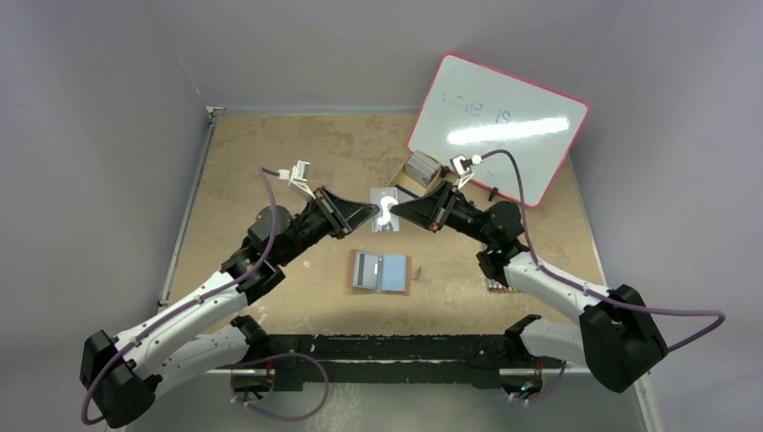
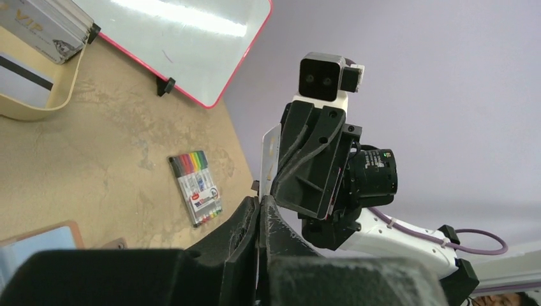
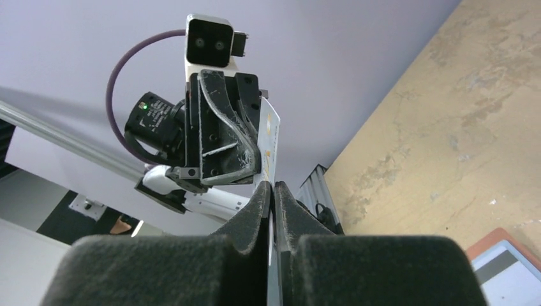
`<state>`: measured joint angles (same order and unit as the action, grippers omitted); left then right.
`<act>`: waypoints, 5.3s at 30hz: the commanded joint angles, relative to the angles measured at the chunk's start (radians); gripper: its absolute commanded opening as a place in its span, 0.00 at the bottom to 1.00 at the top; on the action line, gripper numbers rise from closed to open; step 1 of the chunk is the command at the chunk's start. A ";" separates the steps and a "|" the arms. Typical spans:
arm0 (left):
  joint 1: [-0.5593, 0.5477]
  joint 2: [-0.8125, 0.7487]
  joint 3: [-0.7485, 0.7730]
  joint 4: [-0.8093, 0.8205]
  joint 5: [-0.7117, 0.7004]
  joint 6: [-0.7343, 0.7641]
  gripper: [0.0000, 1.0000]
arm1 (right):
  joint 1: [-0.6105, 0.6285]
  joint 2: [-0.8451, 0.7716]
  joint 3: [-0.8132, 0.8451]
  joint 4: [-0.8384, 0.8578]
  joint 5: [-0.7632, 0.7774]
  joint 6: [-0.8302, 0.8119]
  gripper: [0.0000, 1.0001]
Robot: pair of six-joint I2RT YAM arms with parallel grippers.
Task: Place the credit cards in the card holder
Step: Pick up the credit card from the storage box, then insert the credit card into the card holder.
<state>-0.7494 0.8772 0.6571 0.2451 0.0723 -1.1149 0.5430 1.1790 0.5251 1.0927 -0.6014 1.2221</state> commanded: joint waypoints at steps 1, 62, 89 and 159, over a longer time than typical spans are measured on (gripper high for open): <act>-0.005 0.000 0.055 -0.023 -0.029 0.030 0.00 | 0.008 -0.045 0.015 -0.143 -0.006 -0.093 0.12; -0.005 0.452 -0.233 -0.007 -0.006 0.119 0.00 | 0.178 0.328 0.110 -0.981 0.514 -0.494 0.17; -0.006 0.530 -0.273 0.140 -0.002 0.091 0.00 | 0.181 0.285 0.061 -0.949 0.529 -0.445 0.16; -0.038 0.519 -0.254 0.019 0.021 0.094 0.00 | 0.183 0.263 0.041 -0.924 0.537 -0.411 0.17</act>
<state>-0.7750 1.3922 0.4129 0.3161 0.0658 -1.0550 0.7200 1.4544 0.5732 0.1852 -0.0948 0.8040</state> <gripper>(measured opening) 0.007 0.168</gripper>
